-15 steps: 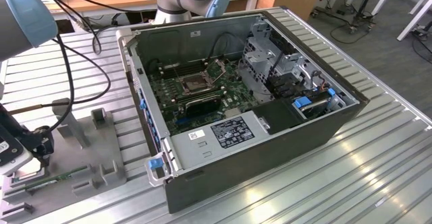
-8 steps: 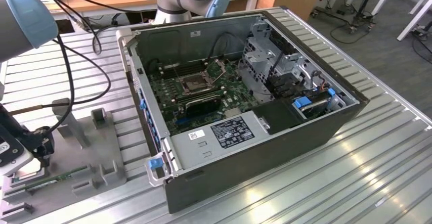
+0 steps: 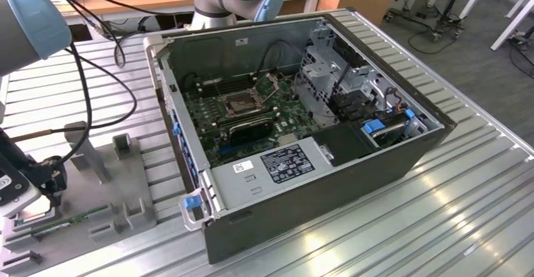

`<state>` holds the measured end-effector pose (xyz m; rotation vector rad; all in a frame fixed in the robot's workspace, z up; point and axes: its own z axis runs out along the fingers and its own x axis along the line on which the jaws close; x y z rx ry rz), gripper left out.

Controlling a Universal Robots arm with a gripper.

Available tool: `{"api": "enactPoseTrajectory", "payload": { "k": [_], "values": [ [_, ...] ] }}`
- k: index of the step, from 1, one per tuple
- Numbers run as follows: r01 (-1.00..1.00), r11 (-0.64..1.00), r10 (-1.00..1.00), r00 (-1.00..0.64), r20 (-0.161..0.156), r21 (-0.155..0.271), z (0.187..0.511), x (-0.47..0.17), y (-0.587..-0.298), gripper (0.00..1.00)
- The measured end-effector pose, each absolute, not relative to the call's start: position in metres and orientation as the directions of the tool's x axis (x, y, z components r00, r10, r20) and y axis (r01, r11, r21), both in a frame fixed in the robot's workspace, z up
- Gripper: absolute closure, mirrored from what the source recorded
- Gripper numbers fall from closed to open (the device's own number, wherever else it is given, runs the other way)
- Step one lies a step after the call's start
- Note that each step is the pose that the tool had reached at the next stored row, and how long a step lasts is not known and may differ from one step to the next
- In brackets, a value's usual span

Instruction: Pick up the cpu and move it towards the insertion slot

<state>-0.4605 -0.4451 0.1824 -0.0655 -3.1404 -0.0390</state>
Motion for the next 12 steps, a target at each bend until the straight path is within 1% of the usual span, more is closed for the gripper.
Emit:
{"api": "enactPoseTrajectory", "payload": {
  "k": [12],
  "values": [
    [0.042,0.999,0.042,-0.999,0.001,0.025,0.1822,-0.462,-0.444,0.34]
  ]
}}
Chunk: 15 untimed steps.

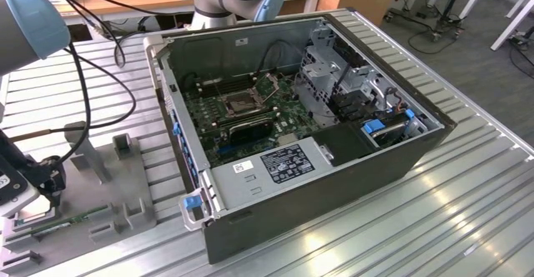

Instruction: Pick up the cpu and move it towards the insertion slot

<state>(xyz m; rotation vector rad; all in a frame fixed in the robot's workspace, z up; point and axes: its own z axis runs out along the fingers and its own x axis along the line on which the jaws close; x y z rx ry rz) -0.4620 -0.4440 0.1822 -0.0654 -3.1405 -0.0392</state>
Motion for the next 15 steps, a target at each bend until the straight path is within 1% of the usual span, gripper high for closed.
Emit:
{"api": "enactPoseTrajectory", "payload": {
  "k": [14,15],
  "values": [
    [0.042,0.999,0.042,-0.999,0.001,0.025,0.1822,-0.4622,-0.4432,0.34],
    [0.042,0.999,0.042,-0.999,0.001,0.025,0.1822,-0.4622,-0.4432,0.35]
  ]
}}
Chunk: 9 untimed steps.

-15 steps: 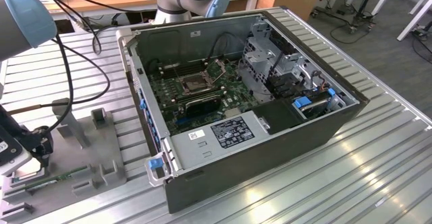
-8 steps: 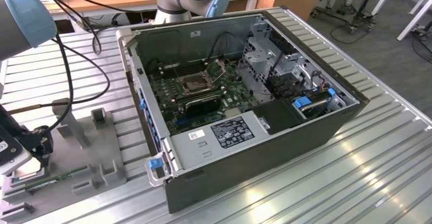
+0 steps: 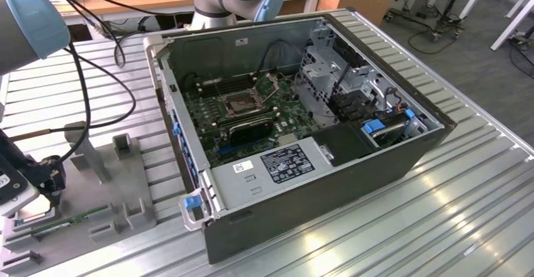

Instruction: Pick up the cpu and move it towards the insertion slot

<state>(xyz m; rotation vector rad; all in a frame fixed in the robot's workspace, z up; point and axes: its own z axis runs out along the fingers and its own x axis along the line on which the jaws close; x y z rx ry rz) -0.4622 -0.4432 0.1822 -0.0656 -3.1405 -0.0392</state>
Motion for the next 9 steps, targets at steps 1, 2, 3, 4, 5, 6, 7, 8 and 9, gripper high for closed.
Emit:
{"api": "enactPoseTrajectory", "payload": {
  "k": [1,2,3,4,5,6,7,8,9],
  "values": [
    [0.042,0.999,0.042,-0.999,0.001,0.025,0.1822,-0.4621,-0.4432,0.35],
    [0.042,0.999,0.042,-0.999,0.001,0.025,0.1822,-0.4622,-0.4432,0.35],
    [0.042,0.999,0.042,-0.999,0.001,0.025,0.1822,-0.4622,-0.4432,0.42],
    [0.042,0.999,0.042,-0.999,0.001,0.025,0.1822,-0.4621,-0.4432,0.42],
    [0.042,0.999,0.042,-0.999,0.001,0.025,0.1822,-0.4622,-0.4432,0.42],
    [0.042,0.999,0.042,-0.999,0.001,0.025,0.1822,-0.4621,-0.4432,0.42],
    [0.042,0.999,0.042,-0.999,0.001,0.025,0.1822,-0.4621,-0.4432,0.42],
    [0.042,0.999,0.042,-0.999,0.001,0.025,0.1822,-0.4622,-0.4431,0.42],
    [0.042,0.999,0.042,-0.999,0.001,0.025,0.1828,-0.4622,-0.4431,0.42]
  ]
}}
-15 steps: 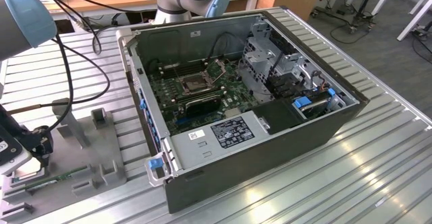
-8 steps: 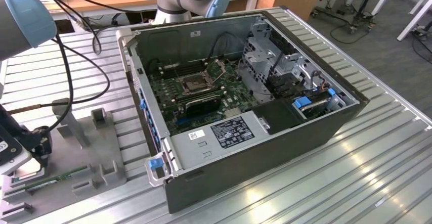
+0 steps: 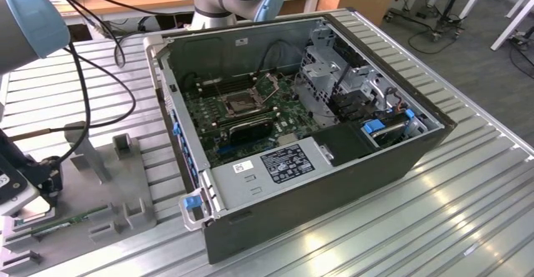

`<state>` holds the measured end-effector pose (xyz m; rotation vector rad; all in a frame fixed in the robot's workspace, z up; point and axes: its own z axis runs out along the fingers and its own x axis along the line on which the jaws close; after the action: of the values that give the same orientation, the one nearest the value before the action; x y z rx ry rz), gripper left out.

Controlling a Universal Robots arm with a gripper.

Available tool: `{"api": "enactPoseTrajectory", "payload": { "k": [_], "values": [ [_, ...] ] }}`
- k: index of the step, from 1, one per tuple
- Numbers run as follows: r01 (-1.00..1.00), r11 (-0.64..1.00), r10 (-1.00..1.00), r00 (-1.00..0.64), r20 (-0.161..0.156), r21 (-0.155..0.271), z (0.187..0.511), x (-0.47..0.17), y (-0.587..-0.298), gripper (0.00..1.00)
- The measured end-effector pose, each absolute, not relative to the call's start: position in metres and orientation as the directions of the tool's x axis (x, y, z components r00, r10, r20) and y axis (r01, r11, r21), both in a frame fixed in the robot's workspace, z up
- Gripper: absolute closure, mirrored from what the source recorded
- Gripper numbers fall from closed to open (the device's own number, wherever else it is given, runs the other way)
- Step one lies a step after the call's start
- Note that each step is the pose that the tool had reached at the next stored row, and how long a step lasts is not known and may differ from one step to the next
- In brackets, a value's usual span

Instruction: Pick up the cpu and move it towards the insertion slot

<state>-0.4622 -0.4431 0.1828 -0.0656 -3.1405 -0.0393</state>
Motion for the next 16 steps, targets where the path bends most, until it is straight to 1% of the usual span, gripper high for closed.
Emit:
{"api": "enactPoseTrajectory", "payload": {
  "k": [4,7,16],
  "values": [
    [0.042,0.999,0.042,-0.999,0.001,0.025,0.1833,-0.4621,-0.4431,0.42],
    [0.042,0.999,0.042,-0.999,0.001,0.025,0.1835,-0.4622,-0.4431,0.45],
    [0.042,0.999,0.042,-0.999,0.001,0.025,0.1841,-0.4622,-0.4431,0.45]
  ]
}}
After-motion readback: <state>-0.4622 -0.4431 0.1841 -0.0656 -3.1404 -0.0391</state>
